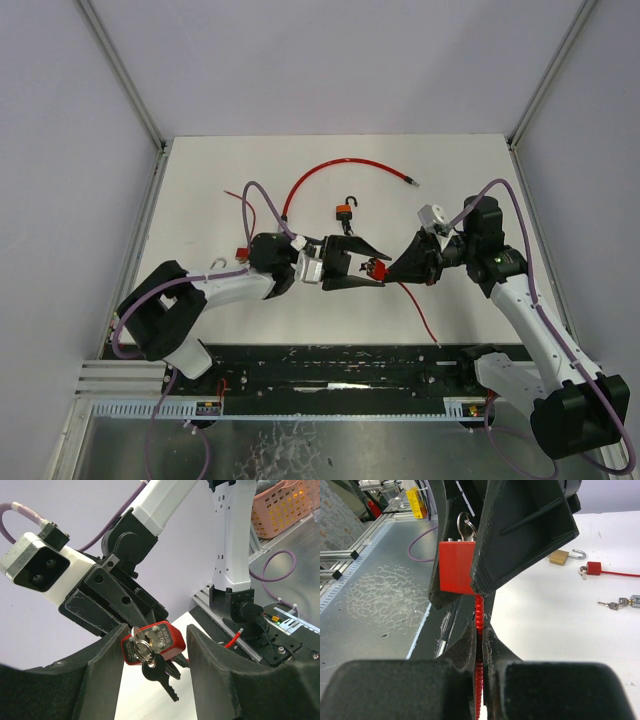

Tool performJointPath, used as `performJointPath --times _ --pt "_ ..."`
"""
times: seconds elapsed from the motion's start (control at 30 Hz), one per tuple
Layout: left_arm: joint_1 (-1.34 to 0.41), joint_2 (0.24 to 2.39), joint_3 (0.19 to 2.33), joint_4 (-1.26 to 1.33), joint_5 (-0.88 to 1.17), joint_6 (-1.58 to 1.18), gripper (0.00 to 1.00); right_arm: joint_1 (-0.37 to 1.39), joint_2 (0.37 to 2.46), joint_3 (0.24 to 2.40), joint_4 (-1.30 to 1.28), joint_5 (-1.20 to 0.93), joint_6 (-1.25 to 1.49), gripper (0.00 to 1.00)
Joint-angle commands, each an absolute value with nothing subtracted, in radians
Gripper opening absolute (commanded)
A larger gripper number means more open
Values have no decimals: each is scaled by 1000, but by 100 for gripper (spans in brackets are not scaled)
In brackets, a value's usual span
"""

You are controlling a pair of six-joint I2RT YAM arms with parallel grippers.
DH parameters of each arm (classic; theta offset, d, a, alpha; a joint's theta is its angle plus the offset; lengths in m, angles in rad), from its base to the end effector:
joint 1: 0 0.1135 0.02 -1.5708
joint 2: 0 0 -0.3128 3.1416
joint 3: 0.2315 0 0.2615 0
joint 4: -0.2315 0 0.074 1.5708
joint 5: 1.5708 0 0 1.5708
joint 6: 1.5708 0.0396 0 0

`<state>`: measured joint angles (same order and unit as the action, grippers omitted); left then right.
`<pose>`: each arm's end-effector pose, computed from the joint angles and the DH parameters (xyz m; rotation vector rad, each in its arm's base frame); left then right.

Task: Lock with the key
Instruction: Adjust the lock.

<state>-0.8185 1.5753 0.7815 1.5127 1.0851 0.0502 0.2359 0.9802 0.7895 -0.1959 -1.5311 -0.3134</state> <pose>0.1878 -0.2519 0.3478 1.3109 0.2805 -1.1164 0.1629 0.0799 0.3555 -1.3370 1.1781 1.3982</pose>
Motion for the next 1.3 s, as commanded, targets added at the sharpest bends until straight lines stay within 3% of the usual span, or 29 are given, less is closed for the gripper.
performJointPath --times 0.0,1.27 --pt "-822 1573 816 1602 1084 -11 48 248 973 789 -141 -1611 -284 0" --pt "-762 1605 856 1602 1153 -245 56 247 957 879 -428 -1508 -534 1"
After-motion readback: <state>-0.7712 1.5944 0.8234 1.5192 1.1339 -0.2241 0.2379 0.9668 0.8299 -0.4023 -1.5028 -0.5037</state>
